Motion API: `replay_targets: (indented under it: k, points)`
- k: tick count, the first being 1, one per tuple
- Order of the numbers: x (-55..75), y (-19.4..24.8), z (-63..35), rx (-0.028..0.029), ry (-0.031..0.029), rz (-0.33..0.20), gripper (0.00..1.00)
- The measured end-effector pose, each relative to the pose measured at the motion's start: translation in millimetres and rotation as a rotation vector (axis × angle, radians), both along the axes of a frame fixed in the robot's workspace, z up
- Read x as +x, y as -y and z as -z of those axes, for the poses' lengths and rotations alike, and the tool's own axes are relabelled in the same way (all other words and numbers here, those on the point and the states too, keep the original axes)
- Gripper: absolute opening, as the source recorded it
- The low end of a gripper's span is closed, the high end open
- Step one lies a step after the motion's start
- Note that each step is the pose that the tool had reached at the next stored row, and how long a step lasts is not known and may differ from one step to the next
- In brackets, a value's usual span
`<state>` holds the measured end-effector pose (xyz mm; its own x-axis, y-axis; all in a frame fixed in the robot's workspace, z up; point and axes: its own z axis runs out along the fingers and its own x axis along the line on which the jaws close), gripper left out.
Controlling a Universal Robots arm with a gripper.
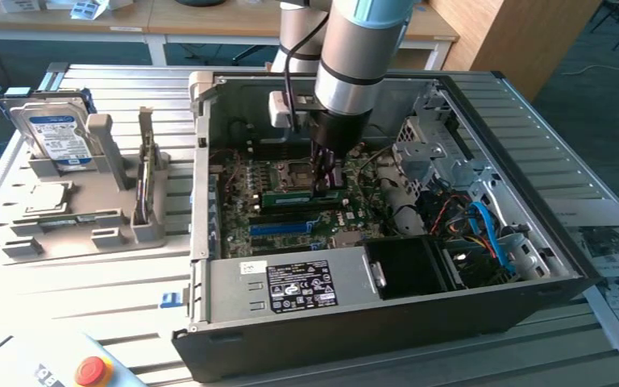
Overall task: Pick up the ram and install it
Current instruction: 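Insert the ram into the slot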
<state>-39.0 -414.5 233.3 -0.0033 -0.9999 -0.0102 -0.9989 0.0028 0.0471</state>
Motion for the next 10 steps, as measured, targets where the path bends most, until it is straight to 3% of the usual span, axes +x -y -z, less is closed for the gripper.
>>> replay_targets:
  k: [10]
  points:
    - [-1.8, 0.0, 0.0, -0.0001, 0.0007, 0.004, 0.12]
